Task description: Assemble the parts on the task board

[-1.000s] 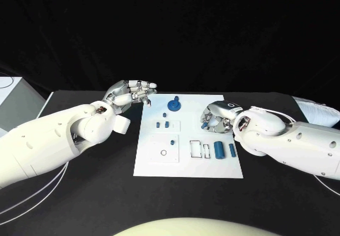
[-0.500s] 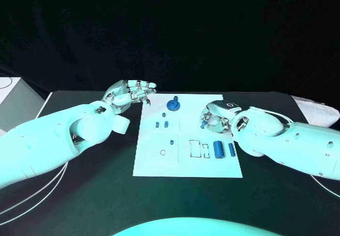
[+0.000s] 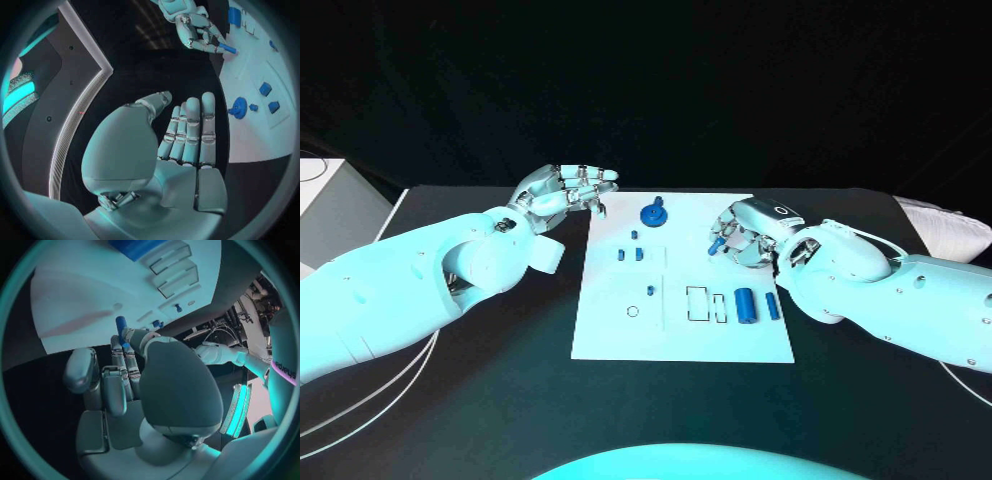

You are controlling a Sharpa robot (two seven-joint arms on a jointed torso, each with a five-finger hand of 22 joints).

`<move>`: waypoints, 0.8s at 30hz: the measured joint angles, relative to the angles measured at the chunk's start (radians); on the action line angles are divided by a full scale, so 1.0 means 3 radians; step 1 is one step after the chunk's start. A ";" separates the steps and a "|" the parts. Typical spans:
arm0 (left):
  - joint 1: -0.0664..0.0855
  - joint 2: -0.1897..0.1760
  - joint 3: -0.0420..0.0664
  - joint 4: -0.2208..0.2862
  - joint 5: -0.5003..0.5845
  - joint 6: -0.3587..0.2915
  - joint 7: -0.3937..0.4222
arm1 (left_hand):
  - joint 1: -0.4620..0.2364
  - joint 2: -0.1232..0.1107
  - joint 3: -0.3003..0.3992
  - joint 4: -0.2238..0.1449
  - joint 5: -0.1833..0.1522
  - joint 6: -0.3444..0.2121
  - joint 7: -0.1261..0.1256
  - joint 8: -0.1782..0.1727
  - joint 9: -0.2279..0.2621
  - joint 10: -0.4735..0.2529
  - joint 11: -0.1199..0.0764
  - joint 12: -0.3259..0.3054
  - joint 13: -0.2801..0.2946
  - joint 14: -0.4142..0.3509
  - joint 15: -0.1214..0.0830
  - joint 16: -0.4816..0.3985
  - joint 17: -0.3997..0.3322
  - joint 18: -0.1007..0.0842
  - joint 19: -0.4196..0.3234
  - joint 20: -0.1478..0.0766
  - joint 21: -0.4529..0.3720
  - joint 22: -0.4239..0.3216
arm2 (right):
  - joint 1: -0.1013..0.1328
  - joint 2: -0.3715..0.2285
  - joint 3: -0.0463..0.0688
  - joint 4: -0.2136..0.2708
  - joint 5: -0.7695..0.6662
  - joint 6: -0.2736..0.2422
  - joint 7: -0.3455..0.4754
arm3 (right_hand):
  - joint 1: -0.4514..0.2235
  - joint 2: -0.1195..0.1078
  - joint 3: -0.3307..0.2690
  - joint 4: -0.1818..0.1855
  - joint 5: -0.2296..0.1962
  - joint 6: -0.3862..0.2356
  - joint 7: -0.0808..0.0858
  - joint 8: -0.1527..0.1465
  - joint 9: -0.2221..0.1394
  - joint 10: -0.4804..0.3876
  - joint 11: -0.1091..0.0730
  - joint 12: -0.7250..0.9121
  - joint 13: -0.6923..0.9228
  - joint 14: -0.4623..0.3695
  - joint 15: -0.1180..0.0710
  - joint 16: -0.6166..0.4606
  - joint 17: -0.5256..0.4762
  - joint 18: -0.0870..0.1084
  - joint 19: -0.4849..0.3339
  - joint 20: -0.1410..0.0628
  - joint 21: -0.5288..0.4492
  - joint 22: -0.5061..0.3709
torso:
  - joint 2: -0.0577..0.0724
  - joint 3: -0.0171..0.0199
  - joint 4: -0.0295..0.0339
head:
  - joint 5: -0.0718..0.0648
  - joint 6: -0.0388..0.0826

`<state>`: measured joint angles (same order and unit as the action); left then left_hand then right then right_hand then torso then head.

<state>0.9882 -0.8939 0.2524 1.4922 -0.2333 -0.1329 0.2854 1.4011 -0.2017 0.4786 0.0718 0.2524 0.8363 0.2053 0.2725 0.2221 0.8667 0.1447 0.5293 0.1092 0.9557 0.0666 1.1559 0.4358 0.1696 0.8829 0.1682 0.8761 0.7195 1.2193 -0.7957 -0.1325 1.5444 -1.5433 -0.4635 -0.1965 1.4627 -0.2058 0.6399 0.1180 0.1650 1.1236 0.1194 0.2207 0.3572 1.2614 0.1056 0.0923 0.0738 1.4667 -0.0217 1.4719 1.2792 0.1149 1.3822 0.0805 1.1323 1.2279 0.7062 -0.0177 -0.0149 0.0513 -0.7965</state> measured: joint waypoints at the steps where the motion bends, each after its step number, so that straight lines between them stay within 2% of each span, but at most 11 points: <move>1: -0.0002 -0.0001 0.0000 -0.0001 0.0004 0.0000 -0.0002 | 0.0000 0.0000 0.0000 0.0000 0.0000 0.0000 0.0000 0.0000 0.0000 0.0000 0.0000 0.0000 0.0000 0.0000 0.0000 0.0000 0.0000 0.0000 0.0000 0.0000 -0.0015 -0.0004 | 0.0000 -0.0020 0.0004 0.0034 0.0012 -0.0024 0.0001 | -0.0004 -0.0004 0.0002 -0.0002 0.0000 -0.0004 0.0003 0.0001 0.0005 0.0000 0.0000 -0.0001 0.0000 0.0000 0.0000 0.0000 0.0002 0.0000 0.0000 0.0000 0.0000 0.0001 | 0.0000 0.0000 0.0000 | 0.0001 0.0001; 6: -0.0022 -0.0010 0.0000 -0.0008 0.0022 0.0000 -0.0012 | 0.0000 0.0000 0.0000 0.0000 0.0000 0.0000 0.0000 0.0000 0.0000 0.0000 0.0000 0.0000 0.0000 0.0000 0.0000 0.0000 0.0000 0.0000 0.0000 0.0000 -0.0015 -0.0006 | 0.0006 -0.0114 0.0025 0.0271 0.0066 -0.0121 0.0002 | -0.0013 -0.0012 0.0022 -0.0022 -0.0024 -0.0012 0.0001 0.0003 0.0024 0.0000 0.0000 -0.0007 0.0001 0.0000 0.0000 0.0000 0.0009 0.0000 0.0000 0.0000 0.0000 0.0013 | -0.0002 0.0000 0.0001 | 0.0004 0.0007; 7: -0.0028 -0.0012 0.0000 -0.0009 0.0024 0.0000 -0.0014 | 0.0000 0.0000 0.0000 0.0000 0.0000 0.0000 0.0000 0.0000 0.0000 0.0000 0.0000 0.0000 0.0000 0.0000 0.0000 0.0000 0.0000 0.0000 0.0000 0.0000 -0.0015 -0.0006 | 0.0007 -0.0126 0.0029 0.0332 0.0071 -0.0139 0.0002 | -0.0046 -0.0005 0.0033 -0.0033 -0.0028 -0.0014 0.0001 0.0004 0.0095 0.0000 0.0000 -0.0007 0.0003 0.0000 0.0000 0.0000 0.0012 0.0001 0.0000 0.0000 0.0000 0.0013 | -0.0002 0.0000 -0.0001 | 0.0006 0.0008; 12: -0.0040 -0.0012 0.0000 -0.0010 0.0032 0.0000 -0.0021 | 0.0000 0.0000 -0.0014 -0.0014 0.0000 0.0000 0.0000 0.0000 0.0000 0.0000 0.0000 0.0017 0.0000 0.0000 0.0000 0.0000 -0.0003 0.0000 0.0012 -0.0012 -0.0015 -0.0010 | 0.0009 -0.0101 0.0032 0.0499 0.0064 -0.0187 0.0002 | -0.0075 -0.0013 0.0062 -0.0063 -0.0036 -0.0015 0.0002 0.0004 0.0095 0.0000 0.0000 -0.0012 0.0007 0.0000 0.0000 0.0000 0.0018 0.0001 0.0000 0.0000 0.0000 0.0022 | -0.0004 0.0000 -0.0004 | 0.0019 0.0007; 15: -0.0044 -0.0006 0.0000 -0.0011 0.0034 0.0002 -0.0023 | 0.0000 0.0000 -0.0014 -0.0014 0.0000 0.0000 0.0000 0.0000 0.0000 0.0000 0.0000 0.0017 0.0000 0.0000 0.0000 0.0000 -0.0003 0.0000 0.0012 -0.0012 -0.0015 -0.0010 | 0.0003 -0.0030 0.0027 0.0552 0.0039 -0.0202 0.0002 | -0.0079 -0.0017 0.0063 -0.0063 -0.0037 -0.0019 0.0005 0.0004 0.0127 0.0008 0.0008 -0.0020 0.0036 0.0000 0.0001 0.0000 0.0018 0.0001 0.0000 0.0000 0.0000 0.0022 | -0.0004 0.0000 -0.0005 | 0.0028 0.0003; 19: -0.0049 0.0004 0.0000 -0.0011 0.0037 0.0005 -0.0024 | 0.0000 0.0000 -0.0014 -0.0014 0.0000 0.0000 0.0000 0.0000 0.0000 0.0000 0.0000 0.0017 0.0000 0.0000 0.0000 0.0000 -0.0003 0.0000 0.0012 -0.0012 -0.0015 -0.0010 | -0.0040 0.0101 0.0012 0.0614 -0.0024 -0.0207 0.0003 | -0.0083 -0.0020 0.0067 -0.0067 -0.0043 -0.0025 0.0000 0.0003 0.0154 0.0012 0.0012 -0.0026 0.0055 0.0000 0.0001 0.0000 0.0018 0.0001 0.0000 0.0000 0.0000 0.0021 | -0.0003 -0.0001 -0.0001 | 0.0029 0.0002; 24: -0.0051 0.0013 0.0000 -0.0011 0.0038 0.0006 -0.0024 | 0.0000 0.0000 -0.0014 -0.0014 0.0000 0.0000 0.0000 0.0000 0.0000 0.0000 0.0000 0.0017 0.0000 0.0000 0.0000 0.0000 -0.0003 0.0000 0.0012 -0.0012 -0.0015 -0.0010 | -0.0085 0.0203 0.0004 0.0648 -0.0105 -0.0201 0.0004 | -0.0082 -0.0020 0.0079 -0.0081 -0.0050 -0.0030 0.0002 0.0003 0.0187 0.0012 0.0012 -0.0036 0.0056 0.0000 0.0001 -0.0001 0.0018 0.0001 0.0000 0.0000 0.0000 0.0020 | 0.0000 -0.0007 0.0008 | 0.0046 -0.0008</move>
<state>0.9730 -0.8899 0.2524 1.4891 -0.2219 -0.1310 0.2782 1.4012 -0.2017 0.4745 0.0676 0.2524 0.8363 0.2053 0.2725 0.2222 0.8668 0.1447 0.5343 0.1092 0.9557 0.0665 1.1559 0.4348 0.1696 0.8865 0.1645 0.8716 0.7166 1.1939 -0.7348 -0.1311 1.7387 -1.5749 -0.5237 -0.1951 1.4380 -0.2119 0.6637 0.0938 0.1501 1.1146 0.1199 0.2215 0.4134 1.2649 0.1091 0.0815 0.0905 1.4667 -0.0215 1.4717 1.2846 0.1152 1.3822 0.0806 1.1322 1.2339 0.7063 -0.0198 -0.0126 0.0651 -0.7989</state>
